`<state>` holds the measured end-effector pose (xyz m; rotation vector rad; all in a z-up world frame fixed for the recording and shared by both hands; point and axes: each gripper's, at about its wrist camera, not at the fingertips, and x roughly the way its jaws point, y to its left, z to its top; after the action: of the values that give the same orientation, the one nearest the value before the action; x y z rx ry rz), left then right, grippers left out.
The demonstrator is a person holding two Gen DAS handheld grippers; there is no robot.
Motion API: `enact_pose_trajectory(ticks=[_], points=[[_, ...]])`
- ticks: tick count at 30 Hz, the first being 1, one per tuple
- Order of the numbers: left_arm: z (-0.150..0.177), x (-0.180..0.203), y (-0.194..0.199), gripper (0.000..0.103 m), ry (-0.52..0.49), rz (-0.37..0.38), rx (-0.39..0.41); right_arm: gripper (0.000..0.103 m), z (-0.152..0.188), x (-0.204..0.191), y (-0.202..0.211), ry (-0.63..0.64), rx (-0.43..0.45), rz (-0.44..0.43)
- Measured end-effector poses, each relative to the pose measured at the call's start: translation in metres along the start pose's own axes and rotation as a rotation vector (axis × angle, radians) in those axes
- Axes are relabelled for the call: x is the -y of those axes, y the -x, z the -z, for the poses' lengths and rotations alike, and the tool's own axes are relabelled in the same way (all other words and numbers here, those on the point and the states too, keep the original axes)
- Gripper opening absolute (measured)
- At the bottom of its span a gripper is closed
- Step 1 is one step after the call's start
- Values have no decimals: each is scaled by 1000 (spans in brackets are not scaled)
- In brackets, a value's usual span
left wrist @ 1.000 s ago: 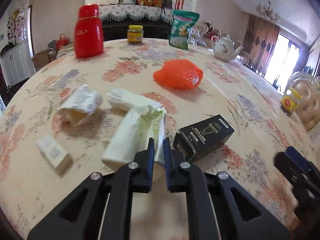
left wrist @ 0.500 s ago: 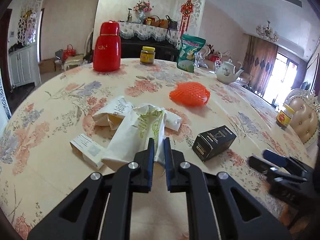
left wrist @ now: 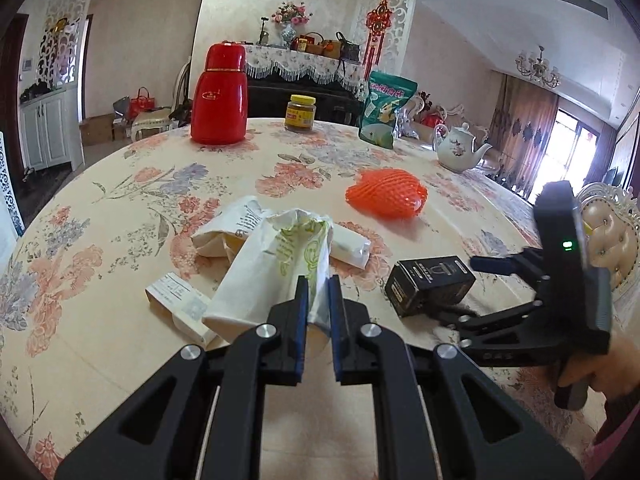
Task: Collect trash
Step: 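Grasp a white tissue with the left tool while the right tool grasps the black DORMI box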
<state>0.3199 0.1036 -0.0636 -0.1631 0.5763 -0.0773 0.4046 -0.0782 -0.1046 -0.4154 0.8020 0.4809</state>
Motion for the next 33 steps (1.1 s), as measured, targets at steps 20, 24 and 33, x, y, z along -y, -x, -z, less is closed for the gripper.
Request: enact_pose_trajectory(ticks=[20,24,33], points=[[-1,-5,-2,10,20,3,-4,71,9,-39,41,-95,65,-147],[-1,-8,0,10,29,-3,3,71,-1,-43,34,-101,61,-126],[-1,-10,1,10,45,-3,5,38,12,-62,50,-101,96,-63]])
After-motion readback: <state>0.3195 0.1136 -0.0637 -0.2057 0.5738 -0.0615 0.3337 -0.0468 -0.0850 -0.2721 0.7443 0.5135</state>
